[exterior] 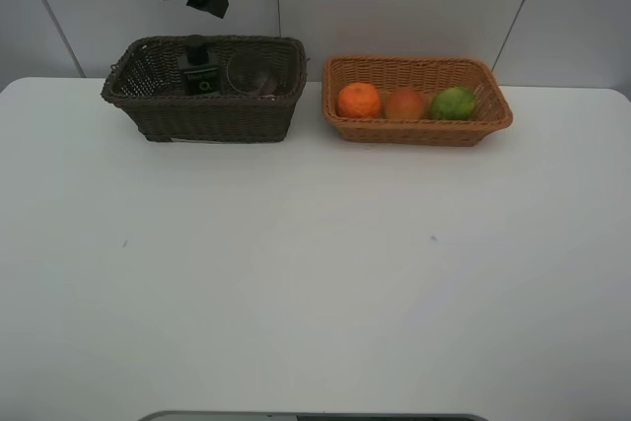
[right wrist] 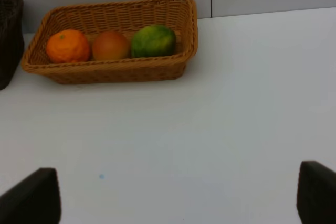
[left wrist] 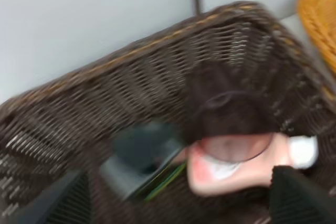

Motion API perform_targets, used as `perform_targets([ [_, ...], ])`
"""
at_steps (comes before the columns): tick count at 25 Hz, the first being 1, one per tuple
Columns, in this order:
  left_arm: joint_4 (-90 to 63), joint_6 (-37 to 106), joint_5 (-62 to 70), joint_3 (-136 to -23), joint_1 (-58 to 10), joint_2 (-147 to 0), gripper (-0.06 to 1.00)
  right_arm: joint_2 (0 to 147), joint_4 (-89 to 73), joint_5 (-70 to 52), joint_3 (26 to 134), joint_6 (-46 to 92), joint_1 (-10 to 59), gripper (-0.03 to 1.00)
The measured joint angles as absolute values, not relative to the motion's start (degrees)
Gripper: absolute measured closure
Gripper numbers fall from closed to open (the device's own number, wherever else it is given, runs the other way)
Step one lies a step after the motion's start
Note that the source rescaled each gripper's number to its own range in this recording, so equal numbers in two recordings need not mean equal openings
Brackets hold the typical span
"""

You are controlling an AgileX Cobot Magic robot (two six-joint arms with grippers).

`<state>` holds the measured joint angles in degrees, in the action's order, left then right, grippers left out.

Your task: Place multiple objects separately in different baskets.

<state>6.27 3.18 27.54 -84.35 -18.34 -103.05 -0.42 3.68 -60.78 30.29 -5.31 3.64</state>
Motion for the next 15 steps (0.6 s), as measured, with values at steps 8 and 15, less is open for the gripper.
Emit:
perform_targets([
  [8,5.47,-1.83,30.64,-69.44,-6.06,-85.67,0.06,-0.42,3.68,-60.78,30.29,-5.31,3.64,-0.03],
  [15,5.35,-3.09,36.79,-58.12,0.77,-66.61,0.02,-0.42,3.68,-60.78,30.29,-5.31,3.64,-0.03],
])
